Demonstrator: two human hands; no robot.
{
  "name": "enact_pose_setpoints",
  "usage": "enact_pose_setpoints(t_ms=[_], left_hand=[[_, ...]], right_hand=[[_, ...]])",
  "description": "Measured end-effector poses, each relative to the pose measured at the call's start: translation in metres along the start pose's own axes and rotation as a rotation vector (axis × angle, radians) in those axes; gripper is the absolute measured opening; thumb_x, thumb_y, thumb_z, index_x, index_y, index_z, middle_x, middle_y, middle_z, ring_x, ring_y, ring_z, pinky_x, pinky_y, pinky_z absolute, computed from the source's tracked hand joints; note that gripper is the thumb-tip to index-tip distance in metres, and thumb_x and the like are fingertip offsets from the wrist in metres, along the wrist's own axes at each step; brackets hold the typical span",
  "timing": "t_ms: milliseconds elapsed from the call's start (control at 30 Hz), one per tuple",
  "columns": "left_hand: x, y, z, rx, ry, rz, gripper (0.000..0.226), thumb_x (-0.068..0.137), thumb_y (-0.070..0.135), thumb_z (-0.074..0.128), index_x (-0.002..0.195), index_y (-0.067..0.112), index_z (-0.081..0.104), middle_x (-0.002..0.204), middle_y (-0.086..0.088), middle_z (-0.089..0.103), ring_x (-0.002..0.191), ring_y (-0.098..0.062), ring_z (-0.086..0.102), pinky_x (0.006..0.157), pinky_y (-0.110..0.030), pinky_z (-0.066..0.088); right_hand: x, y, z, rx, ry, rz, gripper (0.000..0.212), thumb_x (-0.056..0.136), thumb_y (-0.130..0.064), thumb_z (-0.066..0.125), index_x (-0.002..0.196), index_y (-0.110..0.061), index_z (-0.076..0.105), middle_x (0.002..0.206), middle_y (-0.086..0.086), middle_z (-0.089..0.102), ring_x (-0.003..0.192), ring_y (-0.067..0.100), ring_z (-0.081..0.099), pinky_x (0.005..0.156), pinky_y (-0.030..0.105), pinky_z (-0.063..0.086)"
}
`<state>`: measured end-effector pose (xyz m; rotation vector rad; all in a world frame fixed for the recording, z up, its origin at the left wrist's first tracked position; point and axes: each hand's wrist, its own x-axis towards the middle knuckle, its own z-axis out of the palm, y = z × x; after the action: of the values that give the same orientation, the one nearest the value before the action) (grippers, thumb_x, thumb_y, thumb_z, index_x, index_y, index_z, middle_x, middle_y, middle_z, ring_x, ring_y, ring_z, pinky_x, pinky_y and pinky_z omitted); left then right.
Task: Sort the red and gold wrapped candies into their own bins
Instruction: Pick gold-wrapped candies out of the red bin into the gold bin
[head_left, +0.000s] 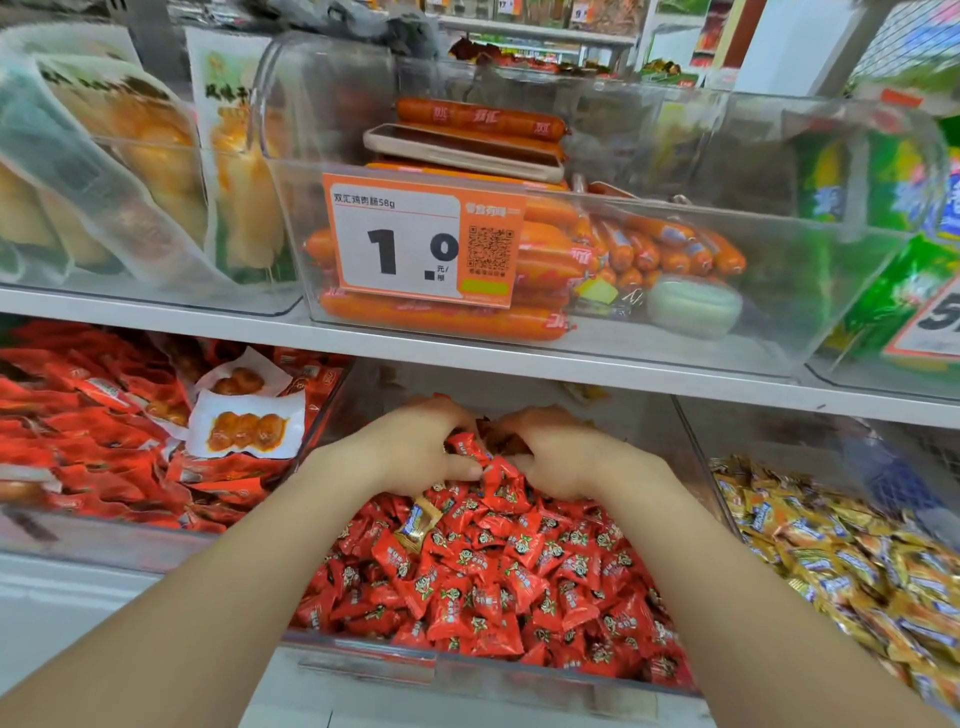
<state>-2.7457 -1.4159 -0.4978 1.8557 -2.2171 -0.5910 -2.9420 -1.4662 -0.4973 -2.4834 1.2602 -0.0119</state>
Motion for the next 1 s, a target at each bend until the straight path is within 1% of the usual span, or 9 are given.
enact_pose_setpoints(t_ms=[167, 300, 367, 467, 600, 733, 800, 867, 1000], left_hand=[[-0.016, 0.012, -0.007, -0.12, 0.019, 0.062, 0.017, 0.096, 0.053, 0.069, 0.096, 0.038, 0.059, 0.085, 0.005, 0.069, 0.074, -0.013, 0.068, 0.067, -0.032, 0.055], [-0.026, 0.011, -0.012, -0.113, 0.015, 0.04, 0.046, 0.088, 0.066, 0.068, 0.085, 0.02, 0.061, 0.075, -0.003, 0.063, 0.059, -0.011, 0.052, 0.057, -0.03, 0.043], [-0.03, 0.01, -0.015, -0.151, 0.032, 0.021, 0.054, 0.085, 0.07, 0.067, 0.08, 0.017, 0.064, 0.069, -0.002, 0.059, 0.054, -0.009, 0.048, 0.055, -0.029, 0.042], [-0.039, 0.014, -0.017, -0.22, 0.078, 0.014, 0.052, 0.092, 0.064, 0.063, 0.084, 0.013, 0.064, 0.068, -0.008, 0.066, 0.054, -0.014, 0.064, 0.054, -0.027, 0.051], [-0.05, 0.021, -0.014, -0.435, 0.118, -0.05, 0.039, 0.102, 0.047, 0.061, 0.098, 0.008, 0.061, 0.075, -0.01, 0.073, 0.052, -0.014, 0.067, 0.052, -0.028, 0.052], [-0.058, 0.021, -0.01, -0.674, 0.098, -0.133, 0.025, 0.104, 0.031, 0.063, 0.107, 0.006, 0.06, 0.084, -0.017, 0.076, 0.064, -0.025, 0.064, 0.063, -0.036, 0.053], [-0.061, 0.022, -0.013, -0.687, 0.136, -0.17, 0.012, 0.106, 0.02, 0.057, 0.107, 0.01, 0.064, 0.088, -0.013, 0.073, 0.069, -0.022, 0.06, 0.062, -0.035, 0.051], [-0.064, 0.022, -0.017, -0.606, 0.204, -0.212, 0.026, 0.106, 0.015, 0.049, 0.097, 0.017, 0.072, 0.078, -0.002, 0.066, 0.066, -0.019, 0.055, 0.06, -0.031, 0.047], [-0.081, 0.032, -0.025, -0.317, 0.338, -0.271, 0.029, 0.096, 0.039, 0.06, 0.08, 0.016, 0.071, 0.055, 0.01, 0.059, 0.056, -0.01, 0.057, 0.053, -0.026, 0.041]], right_hand=[[-0.011, 0.001, -0.011, 0.104, 0.087, 0.034, 0.026, 0.098, -0.014, 0.061, 0.114, -0.024, 0.079, 0.114, 0.0, 0.076, 0.105, 0.021, 0.07, 0.087, 0.027, 0.053], [-0.023, -0.001, -0.02, 0.262, 0.239, 0.07, 0.022, 0.105, -0.015, 0.055, 0.113, -0.021, 0.074, 0.087, -0.003, 0.073, 0.075, 0.007, 0.066, 0.06, 0.011, 0.044], [-0.031, -0.005, -0.021, 0.287, 0.281, 0.081, 0.023, 0.109, -0.017, 0.046, 0.113, -0.024, 0.068, 0.092, -0.002, 0.07, 0.079, 0.01, 0.064, 0.069, 0.016, 0.046], [-0.043, -0.011, -0.025, 0.279, 0.331, 0.133, 0.025, 0.111, -0.03, 0.039, 0.109, -0.024, 0.063, 0.103, 0.001, 0.064, 0.097, 0.023, 0.061, 0.089, 0.034, 0.049], [-0.052, -0.018, -0.026, 0.349, 0.352, 0.13, 0.013, 0.105, -0.025, 0.047, 0.1, -0.024, 0.059, 0.067, 0.004, 0.064, 0.068, 0.025, 0.065, 0.069, 0.033, 0.052], [-0.056, -0.022, -0.012, 0.515, 0.247, 0.04, 0.028, 0.109, -0.012, 0.039, 0.123, -0.031, 0.056, 0.079, 0.002, 0.069, 0.049, 0.012, 0.053, 0.051, 0.026, 0.044], [-0.056, -0.025, -0.006, 0.373, 0.231, 0.0, 0.029, 0.109, -0.015, 0.043, 0.118, -0.029, 0.067, 0.079, -0.004, 0.072, 0.053, 0.007, 0.056, 0.055, 0.024, 0.046], [-0.056, -0.033, -0.002, 0.24, 0.254, -0.032, 0.02, 0.105, -0.026, 0.055, 0.109, -0.028, 0.074, 0.073, -0.008, 0.071, 0.067, 0.005, 0.064, 0.068, 0.025, 0.052], [-0.048, -0.056, 0.006, 0.157, 0.173, -0.134, 0.013, 0.1, -0.038, 0.064, 0.101, -0.03, 0.075, 0.081, -0.01, 0.07, 0.08, 0.013, 0.063, 0.08, 0.035, 0.053]])
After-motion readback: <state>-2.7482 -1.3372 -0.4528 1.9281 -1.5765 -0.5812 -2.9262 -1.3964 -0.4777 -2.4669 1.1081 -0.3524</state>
